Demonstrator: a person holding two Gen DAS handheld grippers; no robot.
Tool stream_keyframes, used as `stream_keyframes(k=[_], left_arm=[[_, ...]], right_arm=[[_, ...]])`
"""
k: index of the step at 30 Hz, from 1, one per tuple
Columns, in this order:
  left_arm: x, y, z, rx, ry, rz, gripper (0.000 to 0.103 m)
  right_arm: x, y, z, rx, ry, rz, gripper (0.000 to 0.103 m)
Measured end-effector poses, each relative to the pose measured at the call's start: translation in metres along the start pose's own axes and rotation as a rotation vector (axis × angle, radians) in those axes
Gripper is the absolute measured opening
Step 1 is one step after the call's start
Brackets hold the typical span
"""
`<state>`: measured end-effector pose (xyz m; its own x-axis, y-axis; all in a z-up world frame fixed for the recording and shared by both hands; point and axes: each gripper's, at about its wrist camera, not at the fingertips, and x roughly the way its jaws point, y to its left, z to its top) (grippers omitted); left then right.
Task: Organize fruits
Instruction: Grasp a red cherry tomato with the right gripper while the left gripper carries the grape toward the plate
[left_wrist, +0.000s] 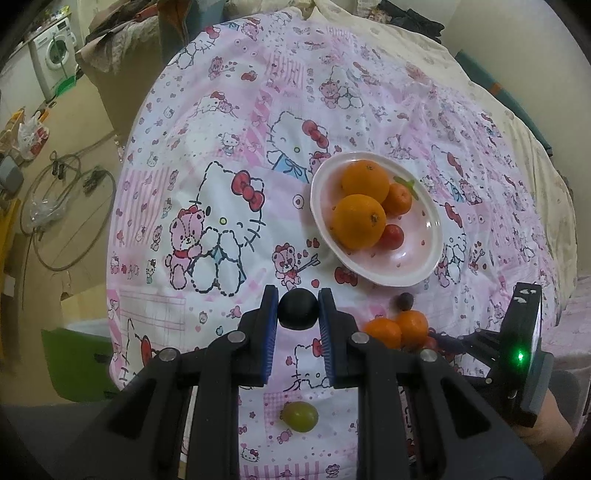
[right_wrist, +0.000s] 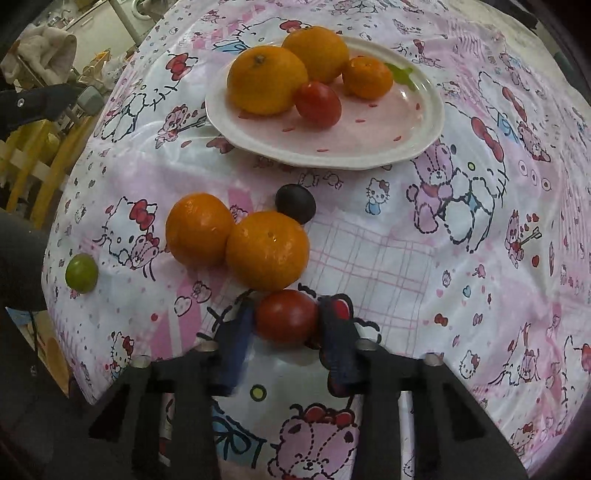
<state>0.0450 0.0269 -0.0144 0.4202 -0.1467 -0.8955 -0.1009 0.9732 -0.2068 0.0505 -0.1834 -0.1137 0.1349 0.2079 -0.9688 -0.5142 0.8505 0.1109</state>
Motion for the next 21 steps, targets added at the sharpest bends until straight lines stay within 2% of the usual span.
stream_keyframes(k=[3,5,9,14,18,21], left_arm=[[-0.001,0.002,0.000,-0.005,-0.005,-0.002,0.018],[-0.001,0.004,0.000,-0.011,-0.004,-0.003,0.018],[0.002,0.006,0.009,-0.021,0.003,-0.006,0.018],[0.000,0.013,0.041,-0.087,-0.006,-0.039,0.018],[0.011,0.008,0.070,-0.086,-0.023,-0.046,0.018],[0.028,0.000,0.085,-0.067,-0.018,-0.060,0.018]], right_arm=[[-0.006,-0.009,0.000,0.035,0.021,0.090,0.034],[-0.016,-0.018,-0.003,0.067,0.004,0.120,0.034],[-0.042,-0.041,0.002,0.149,-0.087,0.158,0.034],[-0.077,-0.075,0.017,0.251,-0.240,0.173,0.034],[-0.089,-0.090,0.040,0.278,-0.316,0.173,0.034],[-0.089,-0.100,0.060,0.290,-0.339,0.179,0.035]])
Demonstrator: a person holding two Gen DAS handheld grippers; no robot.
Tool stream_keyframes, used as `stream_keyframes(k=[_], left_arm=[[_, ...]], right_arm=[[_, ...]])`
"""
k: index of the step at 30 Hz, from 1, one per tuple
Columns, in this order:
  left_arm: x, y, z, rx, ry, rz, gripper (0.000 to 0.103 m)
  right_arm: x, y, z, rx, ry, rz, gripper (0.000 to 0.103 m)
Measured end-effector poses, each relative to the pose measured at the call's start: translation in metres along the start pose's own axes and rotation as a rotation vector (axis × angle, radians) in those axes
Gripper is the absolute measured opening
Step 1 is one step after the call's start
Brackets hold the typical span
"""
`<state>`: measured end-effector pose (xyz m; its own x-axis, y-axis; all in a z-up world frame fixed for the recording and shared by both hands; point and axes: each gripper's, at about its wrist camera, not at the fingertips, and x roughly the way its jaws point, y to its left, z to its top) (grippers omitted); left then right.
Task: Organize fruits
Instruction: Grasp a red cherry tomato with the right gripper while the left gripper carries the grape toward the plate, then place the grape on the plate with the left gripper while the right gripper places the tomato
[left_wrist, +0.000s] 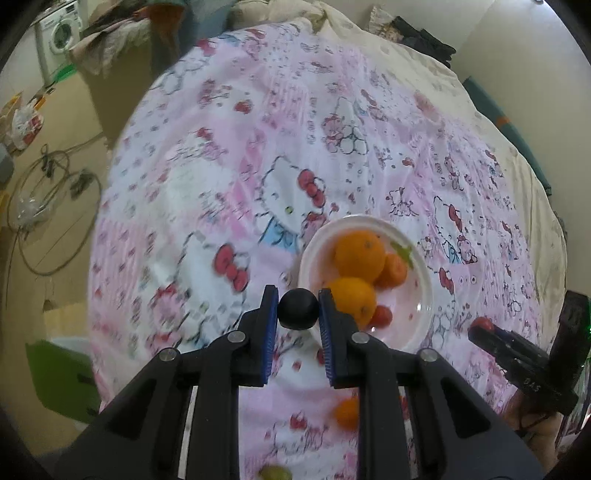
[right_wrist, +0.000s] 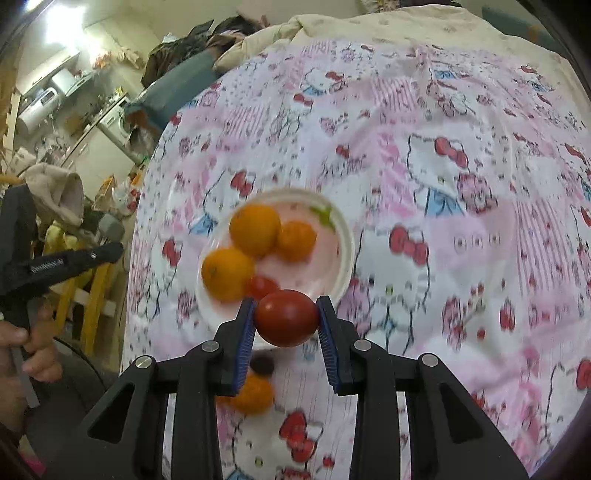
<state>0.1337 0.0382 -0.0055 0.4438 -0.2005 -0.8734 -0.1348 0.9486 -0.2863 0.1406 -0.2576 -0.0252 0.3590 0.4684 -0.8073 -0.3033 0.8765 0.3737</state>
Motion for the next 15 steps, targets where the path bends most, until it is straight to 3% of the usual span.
stream_keyframes(k=[10,15], left_arm=[[0.066,-0.007,0.029,0.033,0.053,0.025,0.018],[0.089,-0.013,0.033,0.035,0.105,-0.043,0.018]], right_arm=[[0.039,-0.010,0.031,-0.035,0.037,-0.010,0.035],[0.056,-0.008,0.037,-0.059,0.065,-0.012,0.035]])
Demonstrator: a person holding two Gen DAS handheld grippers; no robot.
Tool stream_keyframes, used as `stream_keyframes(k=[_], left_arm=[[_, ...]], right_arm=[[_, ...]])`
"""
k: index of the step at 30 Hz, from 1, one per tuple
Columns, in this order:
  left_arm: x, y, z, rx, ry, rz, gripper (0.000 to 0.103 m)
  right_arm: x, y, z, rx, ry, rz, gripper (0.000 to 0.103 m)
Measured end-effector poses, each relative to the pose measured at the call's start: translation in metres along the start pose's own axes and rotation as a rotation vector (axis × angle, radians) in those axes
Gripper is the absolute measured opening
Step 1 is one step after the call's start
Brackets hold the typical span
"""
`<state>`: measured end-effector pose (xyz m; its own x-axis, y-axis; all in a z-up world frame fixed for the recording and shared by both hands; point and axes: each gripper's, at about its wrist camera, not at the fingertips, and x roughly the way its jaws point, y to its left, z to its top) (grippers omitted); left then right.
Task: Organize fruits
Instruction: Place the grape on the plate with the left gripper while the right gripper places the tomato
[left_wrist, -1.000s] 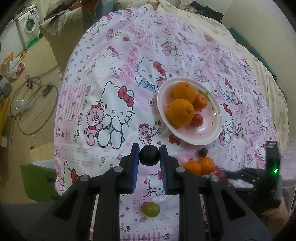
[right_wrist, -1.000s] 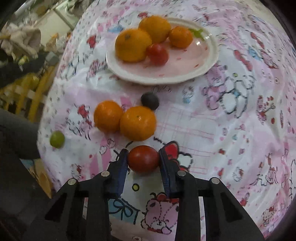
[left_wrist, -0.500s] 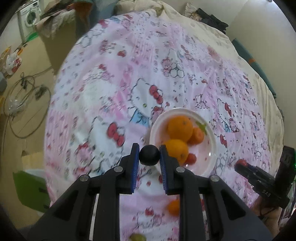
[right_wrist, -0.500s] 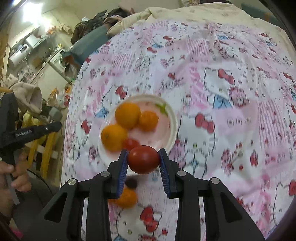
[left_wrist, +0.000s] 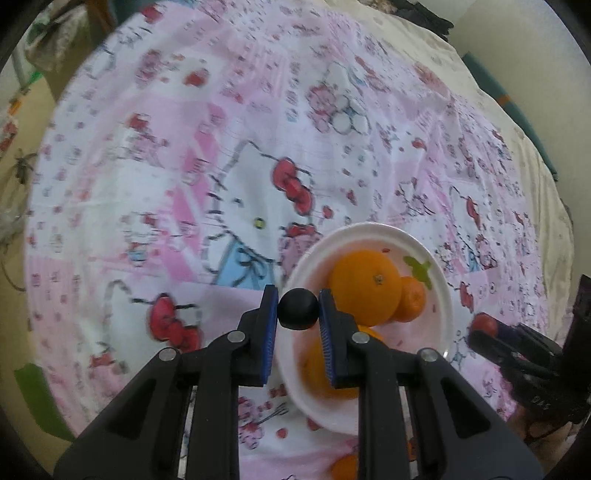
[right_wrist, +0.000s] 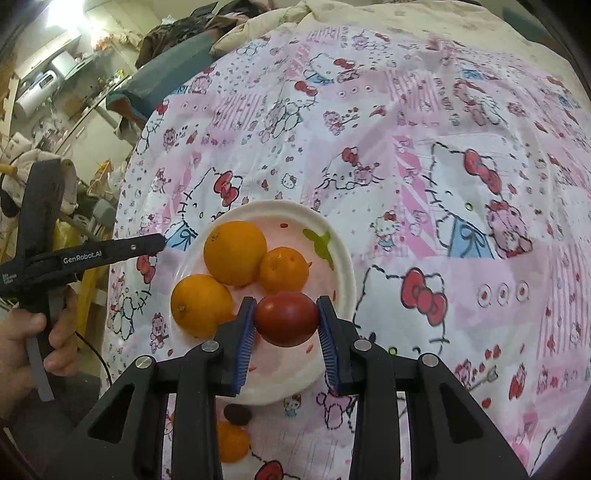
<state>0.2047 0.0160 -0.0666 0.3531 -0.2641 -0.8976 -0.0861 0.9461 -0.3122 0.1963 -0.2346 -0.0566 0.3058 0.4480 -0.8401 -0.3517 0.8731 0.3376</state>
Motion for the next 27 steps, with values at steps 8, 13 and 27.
stream_keyframes(k=[8,13,27], left_arm=[[0.019,-0.011,0.001,0.021,0.051,-0.009,0.019],[0.021,-0.017,-0.002,0.050,0.053,0.011,0.019],[0.013,-0.025,-0.004,0.084,0.030,0.043,0.055]], right_arm=[[0.030,-0.001,0.003,-0.013,0.059,-0.003,0.035],[0.037,-0.002,0.000,-0.008,0.083,0.005,0.035],[0.044,0.001,-0.006,-0.020,0.121,0.002,0.038]])
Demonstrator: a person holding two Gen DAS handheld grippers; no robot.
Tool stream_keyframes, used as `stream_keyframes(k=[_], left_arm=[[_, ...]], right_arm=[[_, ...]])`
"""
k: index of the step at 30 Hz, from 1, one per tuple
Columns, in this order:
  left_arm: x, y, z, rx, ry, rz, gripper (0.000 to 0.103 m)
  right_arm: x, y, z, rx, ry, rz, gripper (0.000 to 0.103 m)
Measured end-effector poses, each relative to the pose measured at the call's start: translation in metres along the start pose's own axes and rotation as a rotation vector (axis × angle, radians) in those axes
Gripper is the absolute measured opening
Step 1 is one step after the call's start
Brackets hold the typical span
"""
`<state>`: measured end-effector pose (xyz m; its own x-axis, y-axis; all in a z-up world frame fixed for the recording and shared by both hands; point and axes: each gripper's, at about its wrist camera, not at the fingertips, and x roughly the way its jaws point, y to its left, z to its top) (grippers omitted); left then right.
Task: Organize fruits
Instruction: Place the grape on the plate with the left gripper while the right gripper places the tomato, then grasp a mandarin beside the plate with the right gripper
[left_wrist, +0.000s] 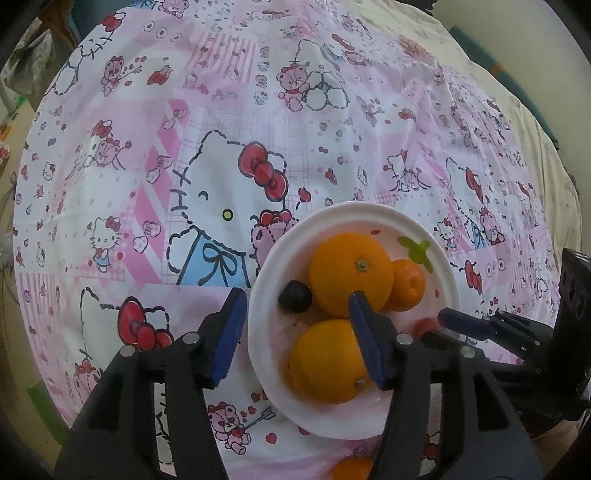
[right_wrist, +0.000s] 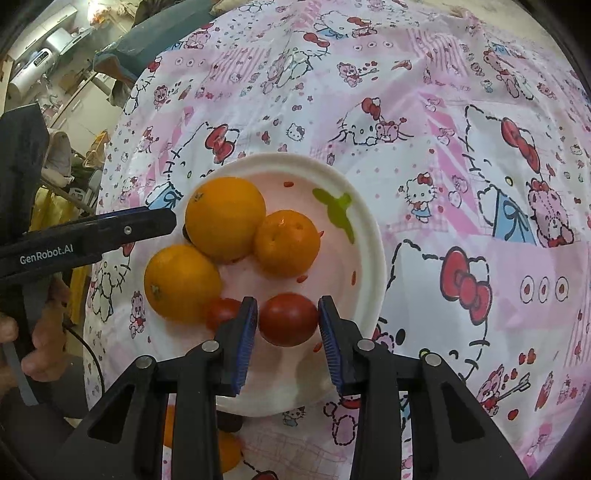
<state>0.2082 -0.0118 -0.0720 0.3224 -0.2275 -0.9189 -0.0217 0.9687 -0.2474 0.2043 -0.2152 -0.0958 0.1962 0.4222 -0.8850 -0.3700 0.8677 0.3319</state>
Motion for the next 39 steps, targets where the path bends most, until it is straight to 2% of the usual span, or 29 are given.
stream_keyframes(k=[1,2,3,5,16,29,34,39], left_arm=[[-0.001,0.001,0.000,-0.001,-0.003,0.003,0.058],[-0.004,0.002,0.000,-0.003,-0.013,0.011,0.063],[-0.006,0.003,0.000,-0.004,-0.021,0.019,0.065],[-0.011,0.004,-0.001,-0.006,-0.041,0.033,0.070],[-0.043,0.011,-0.023,-0.024,-0.093,0.076,0.072],[-0.087,0.004,-0.073,0.041,-0.139,0.083,0.072],[-0.093,0.010,-0.093,0.001,-0.136,0.076,0.072],[-0.099,0.018,-0.111,-0.058,-0.141,0.107,0.072]], right_arm=[[-0.002,-0.001,0.001,0.003,-0.007,0.000,0.039],[-0.005,-0.002,0.001,0.008,-0.014,0.002,0.045],[-0.008,-0.004,0.001,0.017,-0.026,0.005,0.057],[-0.015,-0.007,0.001,0.029,-0.051,0.003,0.062],[-0.043,-0.006,-0.011,0.070,-0.097,-0.004,0.062],[-0.071,0.004,-0.047,0.123,-0.112,0.002,0.066],[-0.075,0.009,-0.070,0.183,-0.097,0.046,0.066],[-0.072,0.018,-0.090,0.205,-0.076,0.060,0.067]])
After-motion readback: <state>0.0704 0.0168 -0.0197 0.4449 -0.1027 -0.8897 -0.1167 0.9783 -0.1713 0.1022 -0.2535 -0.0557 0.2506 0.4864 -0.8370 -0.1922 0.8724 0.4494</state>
